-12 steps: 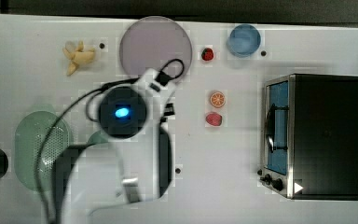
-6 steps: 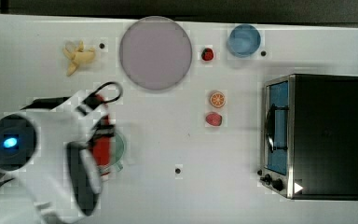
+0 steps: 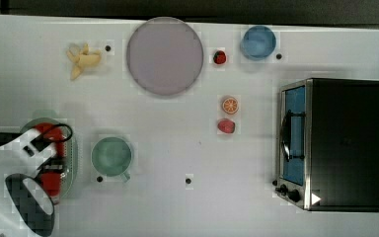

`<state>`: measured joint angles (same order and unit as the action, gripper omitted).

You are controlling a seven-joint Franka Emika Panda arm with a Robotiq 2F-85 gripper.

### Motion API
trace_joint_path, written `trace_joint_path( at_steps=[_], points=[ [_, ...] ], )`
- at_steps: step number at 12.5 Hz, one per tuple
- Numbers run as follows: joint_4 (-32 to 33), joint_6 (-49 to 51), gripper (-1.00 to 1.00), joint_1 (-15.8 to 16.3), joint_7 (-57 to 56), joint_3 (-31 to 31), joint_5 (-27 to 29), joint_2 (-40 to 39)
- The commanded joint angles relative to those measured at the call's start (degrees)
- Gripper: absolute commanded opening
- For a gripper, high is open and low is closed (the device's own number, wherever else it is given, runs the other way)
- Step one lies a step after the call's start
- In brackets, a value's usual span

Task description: Pick Ketchup from the table and place it in strainer.

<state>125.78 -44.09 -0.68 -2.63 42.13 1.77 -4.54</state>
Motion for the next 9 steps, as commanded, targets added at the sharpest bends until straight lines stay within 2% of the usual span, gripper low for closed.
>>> trace_joint_path(
  at_steps=[1, 2, 5, 9],
  points=[
    [-0.53, -5.80, 0.25, -0.04, 11.24, 0.65, -0.12, -5.46],
    [-0.55, -7.58, 0.33, 0.35, 11.95, 0.73, -0.13, -7.77],
    [-0.65, -13.03, 0.97, 1.18, 11.96, 0.75, -1.50, -13.97],
    [-0.82, -13.06, 1.00, 0.37, 12.16, 0.52, -2.06, -12.65]
  ],
)
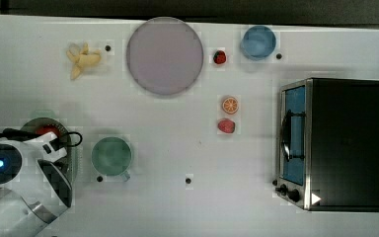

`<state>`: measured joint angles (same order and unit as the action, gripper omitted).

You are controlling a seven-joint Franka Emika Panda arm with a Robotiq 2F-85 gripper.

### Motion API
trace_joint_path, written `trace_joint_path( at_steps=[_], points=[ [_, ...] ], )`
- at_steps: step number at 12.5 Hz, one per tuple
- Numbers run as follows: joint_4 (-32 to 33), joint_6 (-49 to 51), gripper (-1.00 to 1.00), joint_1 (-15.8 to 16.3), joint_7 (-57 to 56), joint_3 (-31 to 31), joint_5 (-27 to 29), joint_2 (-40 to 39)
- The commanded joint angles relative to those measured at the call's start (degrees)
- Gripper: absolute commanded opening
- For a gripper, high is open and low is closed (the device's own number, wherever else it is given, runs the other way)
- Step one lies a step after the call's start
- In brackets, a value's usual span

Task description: Pick Ketchup from the table and place it in strainer.

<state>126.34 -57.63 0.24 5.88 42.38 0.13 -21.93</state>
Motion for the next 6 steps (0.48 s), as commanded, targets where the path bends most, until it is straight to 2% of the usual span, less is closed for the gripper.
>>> trace_joint_path(
  at_steps=[1, 6],
  points=[
    [-1.36, 2.94, 1.00, -1.55, 3.64, 0.10, -0.37, 6.43],
    [-1.45, 20.52, 1.00, -9.11, 3.49, -3.16, -0.37, 19.13]
  ],
)
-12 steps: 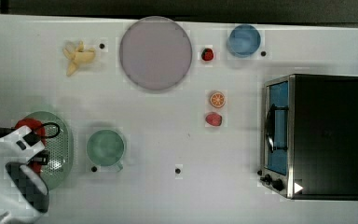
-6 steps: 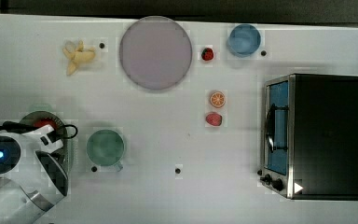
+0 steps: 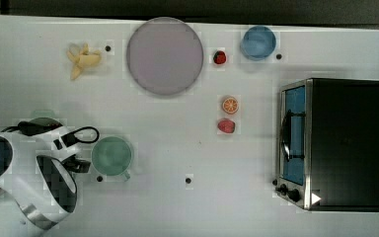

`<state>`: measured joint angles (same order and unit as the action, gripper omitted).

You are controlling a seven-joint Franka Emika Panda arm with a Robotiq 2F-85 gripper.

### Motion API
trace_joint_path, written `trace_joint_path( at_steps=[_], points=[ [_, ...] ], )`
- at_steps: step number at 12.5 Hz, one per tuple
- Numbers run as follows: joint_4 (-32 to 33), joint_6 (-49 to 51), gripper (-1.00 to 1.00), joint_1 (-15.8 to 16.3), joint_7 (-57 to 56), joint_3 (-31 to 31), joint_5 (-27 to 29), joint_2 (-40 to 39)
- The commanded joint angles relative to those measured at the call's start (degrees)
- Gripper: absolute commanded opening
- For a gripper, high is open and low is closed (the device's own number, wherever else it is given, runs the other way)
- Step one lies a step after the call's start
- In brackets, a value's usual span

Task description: Pick Ketchup from the table and place it in strainer.

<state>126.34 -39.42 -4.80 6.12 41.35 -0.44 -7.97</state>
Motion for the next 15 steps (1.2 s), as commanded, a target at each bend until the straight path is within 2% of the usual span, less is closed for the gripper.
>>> trace_joint_path(
  at_steps=[1, 4, 7, 9, 11, 15],
  points=[
    [-1.44, 4.12, 1.00, -5.49, 3.25, -3.99, 0.20, 8.03],
    [-1.61, 8.58, 1.00, -8.53, 3.02, -12.33, 0.20, 16.10],
    [-2.78, 15.57, 1.00, -9.05, 3.01, -21.76, 0.20, 21.88],
    [-5.46, 20.01, 1.00, -9.03, 2.95, -25.97, 0.85, 23.32],
    [-8.88, 25.15, 1.00, -9.01, 2.89, -28.11, 1.70, 23.43],
    [-15.34, 35.38, 1.00, -9.00, 2.66, -28.44, 2.57, 23.32]
  ],
)
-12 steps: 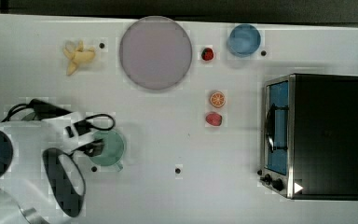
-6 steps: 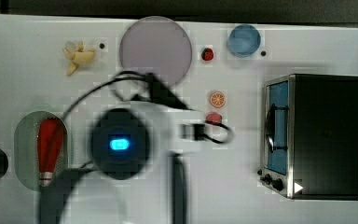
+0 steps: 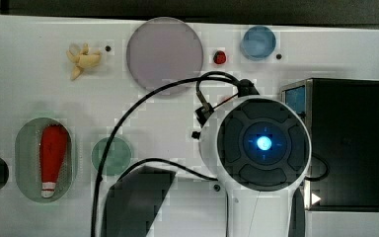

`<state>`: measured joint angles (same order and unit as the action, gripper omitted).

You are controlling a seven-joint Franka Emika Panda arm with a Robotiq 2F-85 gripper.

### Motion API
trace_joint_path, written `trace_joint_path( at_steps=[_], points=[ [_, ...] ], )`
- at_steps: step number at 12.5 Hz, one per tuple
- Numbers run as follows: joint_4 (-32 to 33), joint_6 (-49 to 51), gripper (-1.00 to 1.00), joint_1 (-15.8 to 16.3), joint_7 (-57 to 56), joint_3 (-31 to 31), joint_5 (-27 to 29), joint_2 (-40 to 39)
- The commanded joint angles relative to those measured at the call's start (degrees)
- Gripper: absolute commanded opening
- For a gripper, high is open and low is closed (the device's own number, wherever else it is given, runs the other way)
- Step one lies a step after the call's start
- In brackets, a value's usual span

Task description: Pick Ketchup from the table and place it in strainer.

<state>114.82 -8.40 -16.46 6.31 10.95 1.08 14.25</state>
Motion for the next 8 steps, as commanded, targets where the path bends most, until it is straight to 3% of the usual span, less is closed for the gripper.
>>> trace_joint_path(
  at_steps=[1, 8],
  points=[
    [-4.40, 3.94, 1.00, 2.66, 2.47, 1.78, 1.20, 1.07],
    [-4.67, 4.47, 1.00, 2.67, 0.43, 0.99, 3.82, 1.13]
  ],
)
